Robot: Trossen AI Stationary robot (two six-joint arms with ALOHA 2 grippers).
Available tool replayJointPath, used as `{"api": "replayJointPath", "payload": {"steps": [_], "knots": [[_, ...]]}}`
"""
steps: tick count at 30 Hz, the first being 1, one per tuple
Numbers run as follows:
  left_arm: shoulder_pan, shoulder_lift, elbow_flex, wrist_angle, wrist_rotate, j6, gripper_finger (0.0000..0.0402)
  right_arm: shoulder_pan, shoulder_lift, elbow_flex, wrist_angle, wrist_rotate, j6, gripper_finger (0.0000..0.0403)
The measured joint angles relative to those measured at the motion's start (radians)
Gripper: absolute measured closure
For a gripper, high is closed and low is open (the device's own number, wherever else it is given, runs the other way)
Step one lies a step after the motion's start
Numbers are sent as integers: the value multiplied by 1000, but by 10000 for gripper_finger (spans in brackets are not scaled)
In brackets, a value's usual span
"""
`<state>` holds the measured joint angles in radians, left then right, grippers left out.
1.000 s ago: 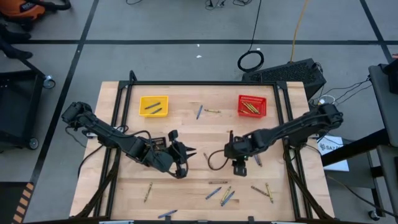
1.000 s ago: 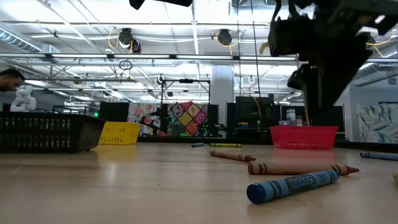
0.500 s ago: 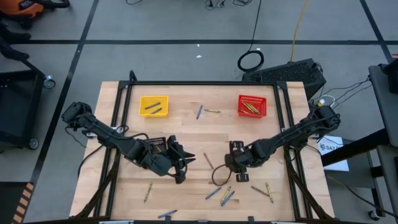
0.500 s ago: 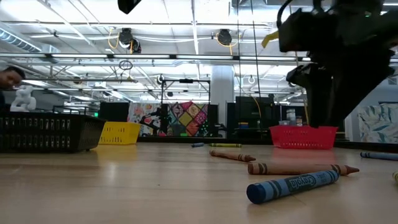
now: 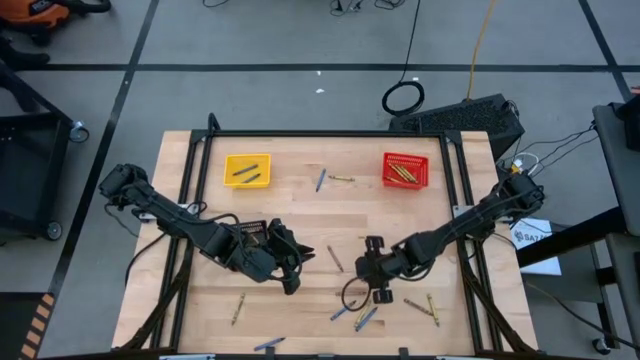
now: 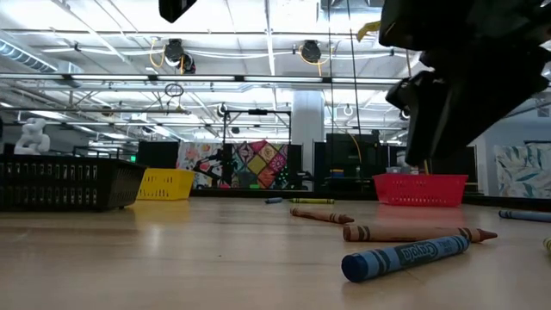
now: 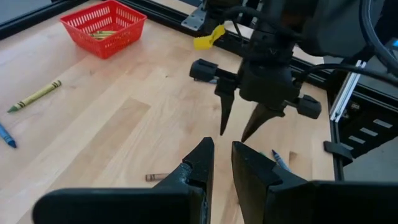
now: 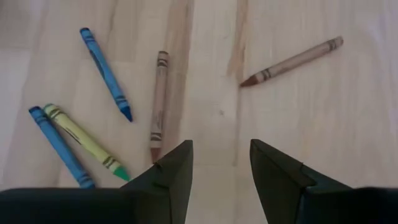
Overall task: Sort crayons
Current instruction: Put the brown crayon into the black bin
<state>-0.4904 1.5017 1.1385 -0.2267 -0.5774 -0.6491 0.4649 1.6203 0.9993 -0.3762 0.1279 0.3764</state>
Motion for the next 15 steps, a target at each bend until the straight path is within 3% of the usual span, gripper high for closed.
{"api": "replayJointPath", "payload": {"steps": [9, 15], "knots": [[5, 0, 0, 0, -1, 0, 343, 50, 3, 0, 92, 0, 99, 259], [5, 0, 0, -1, -2, 16, 343, 55, 79, 0, 115, 2, 106, 259]]}}
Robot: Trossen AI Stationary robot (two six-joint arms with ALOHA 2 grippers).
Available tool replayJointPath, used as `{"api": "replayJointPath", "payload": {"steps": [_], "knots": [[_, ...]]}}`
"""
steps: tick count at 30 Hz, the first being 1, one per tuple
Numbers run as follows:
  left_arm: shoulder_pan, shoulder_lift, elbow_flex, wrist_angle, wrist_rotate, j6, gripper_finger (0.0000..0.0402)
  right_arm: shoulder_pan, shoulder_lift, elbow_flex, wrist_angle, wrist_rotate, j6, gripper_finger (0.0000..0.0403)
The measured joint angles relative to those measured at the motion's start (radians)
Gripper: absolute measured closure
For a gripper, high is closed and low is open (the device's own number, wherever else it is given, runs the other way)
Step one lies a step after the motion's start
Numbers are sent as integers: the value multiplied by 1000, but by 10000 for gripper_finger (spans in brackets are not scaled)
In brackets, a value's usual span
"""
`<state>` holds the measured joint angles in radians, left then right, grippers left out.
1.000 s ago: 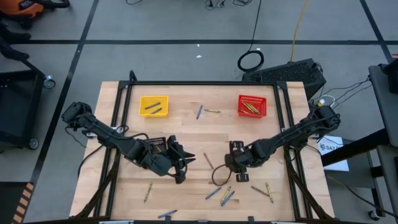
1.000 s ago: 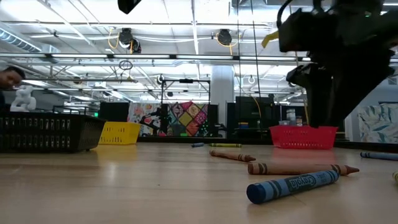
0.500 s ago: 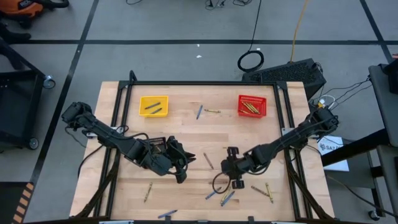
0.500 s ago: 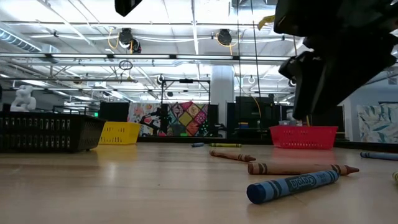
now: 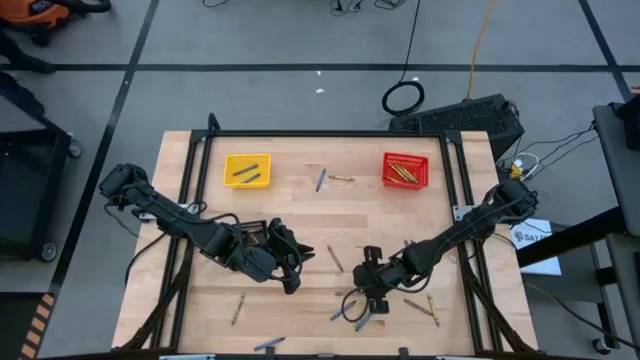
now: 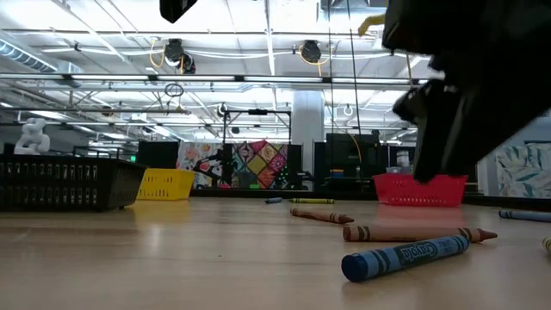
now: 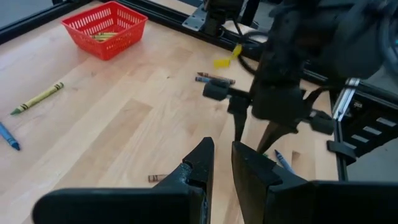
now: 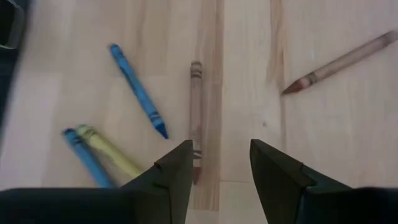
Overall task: Sort crayons
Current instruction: Put the brown crayon into the black bin
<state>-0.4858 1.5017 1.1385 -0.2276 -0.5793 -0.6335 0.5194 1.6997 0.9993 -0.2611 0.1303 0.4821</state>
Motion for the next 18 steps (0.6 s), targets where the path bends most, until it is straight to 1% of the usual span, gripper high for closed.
{"api": "replayJointPath", "payload": {"steps": [7, 9, 18], "knots": [[4, 0, 0, -10, -1, 21, 343, 0, 67, 0, 21, -4, 54, 259], [6, 0, 0, -11, -1, 38, 343, 4, 68, 0, 23, -26, 66, 259], [29, 0, 0, -30, -1, 46, 343, 32, 67, 0, 63, -29, 93, 259]]}}
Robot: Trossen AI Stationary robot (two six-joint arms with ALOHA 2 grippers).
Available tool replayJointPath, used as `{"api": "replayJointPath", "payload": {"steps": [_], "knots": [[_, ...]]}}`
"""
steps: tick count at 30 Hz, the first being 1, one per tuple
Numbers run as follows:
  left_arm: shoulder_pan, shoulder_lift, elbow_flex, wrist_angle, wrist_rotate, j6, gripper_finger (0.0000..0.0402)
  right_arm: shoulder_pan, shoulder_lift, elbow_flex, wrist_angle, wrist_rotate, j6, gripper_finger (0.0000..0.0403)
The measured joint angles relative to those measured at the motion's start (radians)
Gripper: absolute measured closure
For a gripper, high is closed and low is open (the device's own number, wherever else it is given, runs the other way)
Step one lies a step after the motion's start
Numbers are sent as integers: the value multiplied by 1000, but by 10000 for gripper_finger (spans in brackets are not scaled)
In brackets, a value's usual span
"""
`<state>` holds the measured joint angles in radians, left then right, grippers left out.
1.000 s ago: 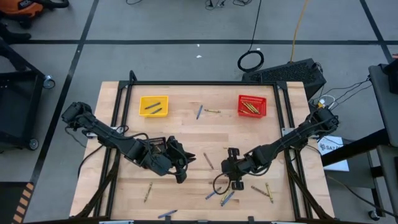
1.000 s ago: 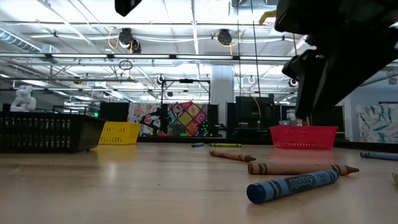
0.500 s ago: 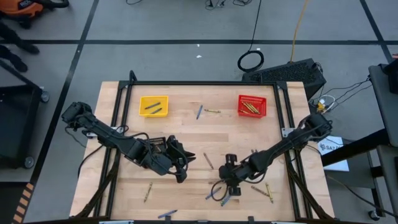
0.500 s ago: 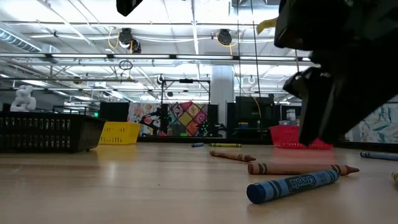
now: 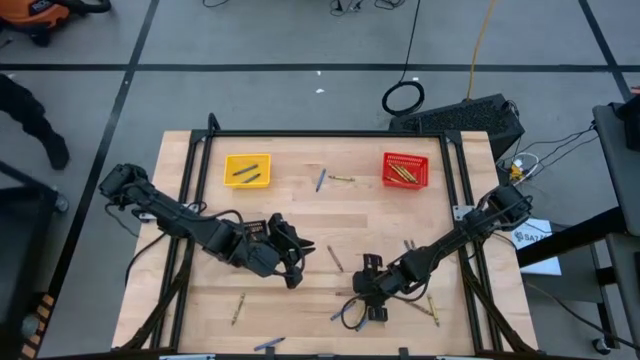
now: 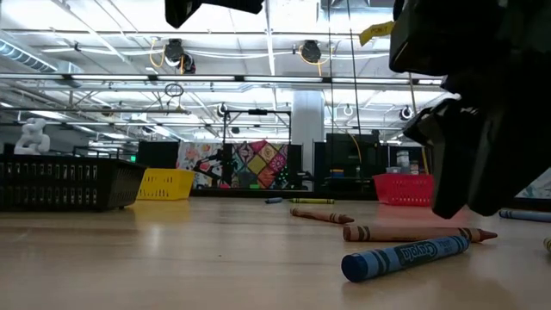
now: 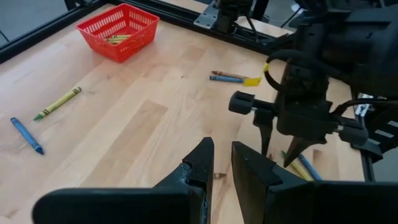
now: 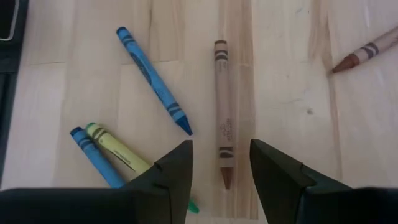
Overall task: Sort crayons
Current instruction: Put the brown crayon into the black bin
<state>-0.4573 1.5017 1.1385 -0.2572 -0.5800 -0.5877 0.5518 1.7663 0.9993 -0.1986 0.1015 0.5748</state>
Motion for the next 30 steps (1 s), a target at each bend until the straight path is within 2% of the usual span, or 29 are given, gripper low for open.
{"api": "replayJointPath", "payload": {"steps": [23, 26, 30], "knots": [[11, 0, 0, -5, 0, -6, 343, -6, 57, 2, 18, 4, -26, 261], [11, 0, 0, -6, 0, -9, 343, -12, 57, 2, 11, 0, -10, 276], [11, 0, 0, -6, 0, -9, 343, -20, 57, 2, 5, -12, -10, 321]]}}
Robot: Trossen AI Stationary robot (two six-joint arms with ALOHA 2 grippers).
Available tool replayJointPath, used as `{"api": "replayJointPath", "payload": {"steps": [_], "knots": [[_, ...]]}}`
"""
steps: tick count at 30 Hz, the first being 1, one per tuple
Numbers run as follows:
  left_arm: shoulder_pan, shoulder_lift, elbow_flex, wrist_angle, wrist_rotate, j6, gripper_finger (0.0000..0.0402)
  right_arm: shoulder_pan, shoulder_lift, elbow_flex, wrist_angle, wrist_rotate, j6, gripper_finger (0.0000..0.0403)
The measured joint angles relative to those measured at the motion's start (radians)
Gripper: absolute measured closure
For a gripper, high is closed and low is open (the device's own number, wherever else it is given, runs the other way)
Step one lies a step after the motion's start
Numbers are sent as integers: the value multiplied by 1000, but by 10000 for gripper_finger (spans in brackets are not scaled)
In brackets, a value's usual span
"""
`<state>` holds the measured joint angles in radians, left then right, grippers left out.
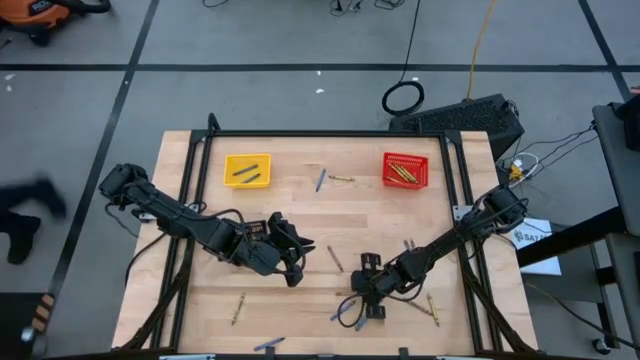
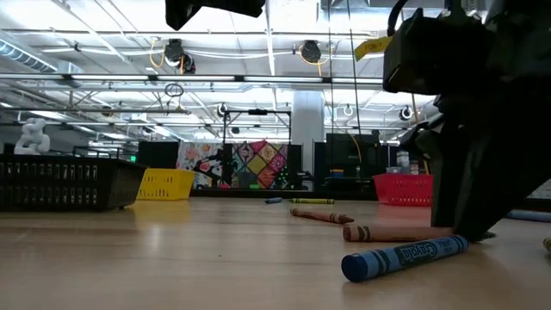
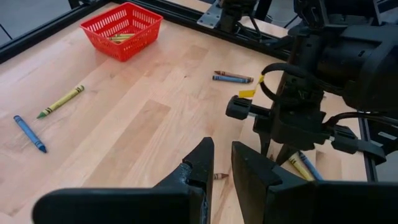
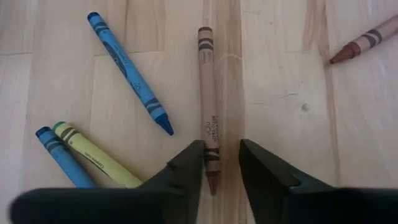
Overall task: Sort crayons
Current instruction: Put the brown crayon into the black bin
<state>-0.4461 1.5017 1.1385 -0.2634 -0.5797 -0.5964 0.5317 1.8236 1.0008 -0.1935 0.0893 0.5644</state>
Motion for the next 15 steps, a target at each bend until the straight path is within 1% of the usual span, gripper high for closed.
{"api": "replayJointPath", "payload": {"steps": [4, 5, 15], "knots": [[0, 0, 0, 0, 0, 0, 343, -9, 0, 0, -5, -12, 0, 381], [0, 0, 0, 0, 0, 0, 343, -9, 0, 0, -5, -12, 0, 390], [0, 0, 0, 0, 0, 0, 343, -10, -1, -1, -4, -15, -1, 399]]}}
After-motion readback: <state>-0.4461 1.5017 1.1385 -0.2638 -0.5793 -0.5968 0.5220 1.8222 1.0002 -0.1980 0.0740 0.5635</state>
